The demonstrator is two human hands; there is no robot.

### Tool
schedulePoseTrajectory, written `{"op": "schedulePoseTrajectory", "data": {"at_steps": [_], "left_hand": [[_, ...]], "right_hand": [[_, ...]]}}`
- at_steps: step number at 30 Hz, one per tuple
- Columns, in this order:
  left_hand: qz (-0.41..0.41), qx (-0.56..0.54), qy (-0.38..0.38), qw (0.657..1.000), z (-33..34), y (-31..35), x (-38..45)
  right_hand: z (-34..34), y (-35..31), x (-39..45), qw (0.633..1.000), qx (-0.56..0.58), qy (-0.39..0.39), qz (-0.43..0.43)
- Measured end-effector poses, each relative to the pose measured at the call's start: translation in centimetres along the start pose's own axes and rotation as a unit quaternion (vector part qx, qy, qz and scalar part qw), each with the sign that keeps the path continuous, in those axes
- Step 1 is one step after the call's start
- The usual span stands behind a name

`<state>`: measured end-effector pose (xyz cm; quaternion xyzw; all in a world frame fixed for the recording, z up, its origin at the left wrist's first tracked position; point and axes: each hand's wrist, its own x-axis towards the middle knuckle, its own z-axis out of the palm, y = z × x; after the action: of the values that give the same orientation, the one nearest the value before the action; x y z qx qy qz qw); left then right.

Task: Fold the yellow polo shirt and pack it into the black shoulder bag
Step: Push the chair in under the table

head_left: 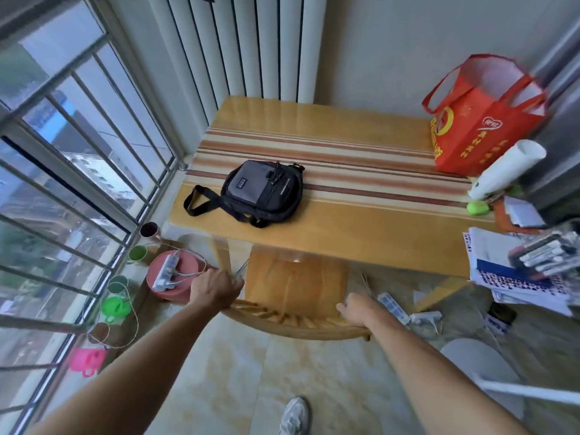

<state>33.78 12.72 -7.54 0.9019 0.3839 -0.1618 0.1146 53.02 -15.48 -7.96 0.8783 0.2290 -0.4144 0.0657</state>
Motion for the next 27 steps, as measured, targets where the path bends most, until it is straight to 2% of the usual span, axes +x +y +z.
{"op": "schedulePoseTrajectory", "data": {"at_steps": [3,6,9,13,17,27], "left_hand": [[0.15,0.021,-0.004,0.988,-0.2,-1.0,0.3],[0.281,0.072,-0.088,0.953,-1.8,-1.4,-1.7],[0.349,0.121,-0.129,0.92,-2.8,-1.5,-3.0],[0.391,0.147,-0.096,0.904,-2.4,-2.0,-3.1],[0.39,0.169,-0.061,0.903,-2.0,-2.0,-3.6],[0.246,0.079,-0.019,0.966,-2.5,-0.7,-2.2]], "right_hand": [[-1.0,0.2,-1.2,0.999,-0.015,0.023,-0.028],[-1.2,-0.1,-3.5,0.996,-0.023,0.048,-0.067],[-0.8,-0.7,-6.0,0.986,-0.007,0.064,-0.154],[1.4,-1.4,-8.0,0.967,-0.103,0.073,-0.22],[2.3,-1.1,-7.4,0.957,-0.123,0.137,-0.224],[0.7,-2.7,-4.8,0.954,-0.108,0.232,-0.16]]}}
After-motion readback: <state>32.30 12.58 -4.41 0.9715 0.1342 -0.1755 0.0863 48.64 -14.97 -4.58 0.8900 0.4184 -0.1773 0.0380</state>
